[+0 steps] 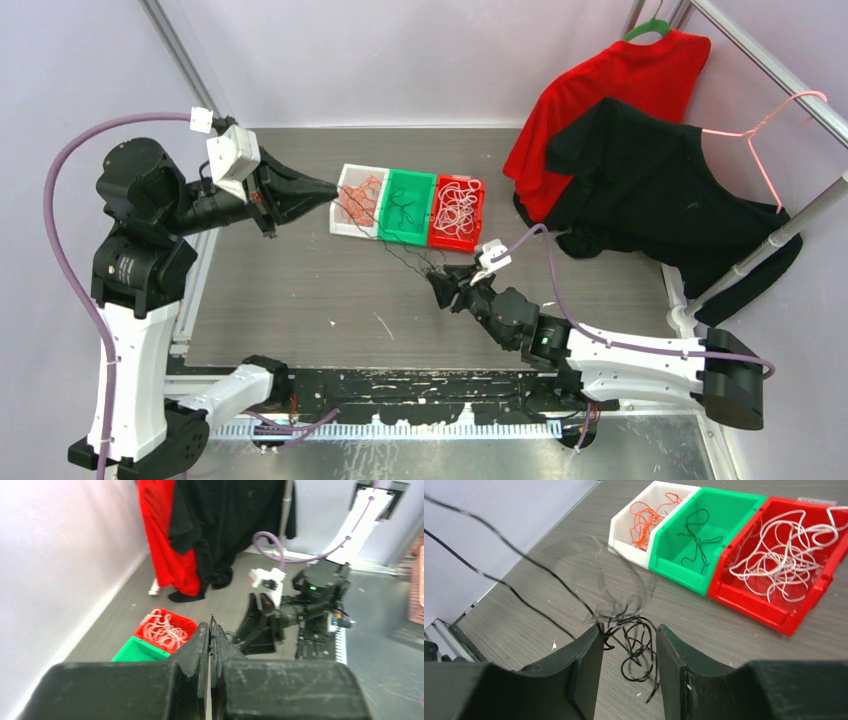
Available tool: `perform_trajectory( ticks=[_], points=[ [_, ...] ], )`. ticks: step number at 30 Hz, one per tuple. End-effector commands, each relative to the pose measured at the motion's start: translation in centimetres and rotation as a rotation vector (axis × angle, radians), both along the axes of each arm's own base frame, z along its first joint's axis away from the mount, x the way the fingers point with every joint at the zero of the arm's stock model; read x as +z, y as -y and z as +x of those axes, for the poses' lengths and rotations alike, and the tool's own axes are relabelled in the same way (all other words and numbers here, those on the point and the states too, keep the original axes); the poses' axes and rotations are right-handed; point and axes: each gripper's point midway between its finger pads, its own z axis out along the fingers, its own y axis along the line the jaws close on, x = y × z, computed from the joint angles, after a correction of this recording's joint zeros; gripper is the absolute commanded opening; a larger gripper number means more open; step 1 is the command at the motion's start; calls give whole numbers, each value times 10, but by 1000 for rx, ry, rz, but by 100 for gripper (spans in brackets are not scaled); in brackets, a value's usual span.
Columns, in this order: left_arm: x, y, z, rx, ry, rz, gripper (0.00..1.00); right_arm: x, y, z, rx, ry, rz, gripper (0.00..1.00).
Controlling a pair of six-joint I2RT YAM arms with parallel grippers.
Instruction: Untangle the cables
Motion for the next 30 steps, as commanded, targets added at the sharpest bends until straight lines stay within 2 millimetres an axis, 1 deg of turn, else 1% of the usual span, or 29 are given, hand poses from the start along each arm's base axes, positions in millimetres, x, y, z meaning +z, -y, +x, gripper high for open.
perform_trajectory(
  ticks=[1,5,8,11,15,17,19,21,22,26,28,30],
  points=[
    [44,-13,24,161,214,-34,0,-21,24,-7,-62,-62,-7,48],
    [64,-26,49,306,302,-46,0,-38,40,-14,-86,-99,-29,48],
    [76,-34,62,383,333,-60,0,-46,45,-17,-90,-117,-31,50],
    [88,-38,65,415,370,-77,0,-54,44,-19,-86,-136,-50,51],
    [106,-48,71,484,426,-98,0,-74,42,-23,-80,-176,-78,52],
    [112,-48,70,486,439,-101,0,-77,40,-24,-78,-184,-78,52],
    [110,-43,65,447,427,-94,0,-75,36,-24,-72,-178,-80,53],
    [106,-38,60,407,409,-87,0,-60,31,-21,-64,-150,-72,56],
    [102,-36,59,391,397,-82,0,-48,27,-20,-57,-129,-65,57],
    [86,-31,52,340,350,-50,0,33,0,-10,-7,15,-36,70],
    [76,-28,49,316,322,-33,0,75,-18,-7,31,91,-37,78],
    [67,-26,48,300,300,-22,0,116,-36,-4,63,161,-33,85]
  ],
)
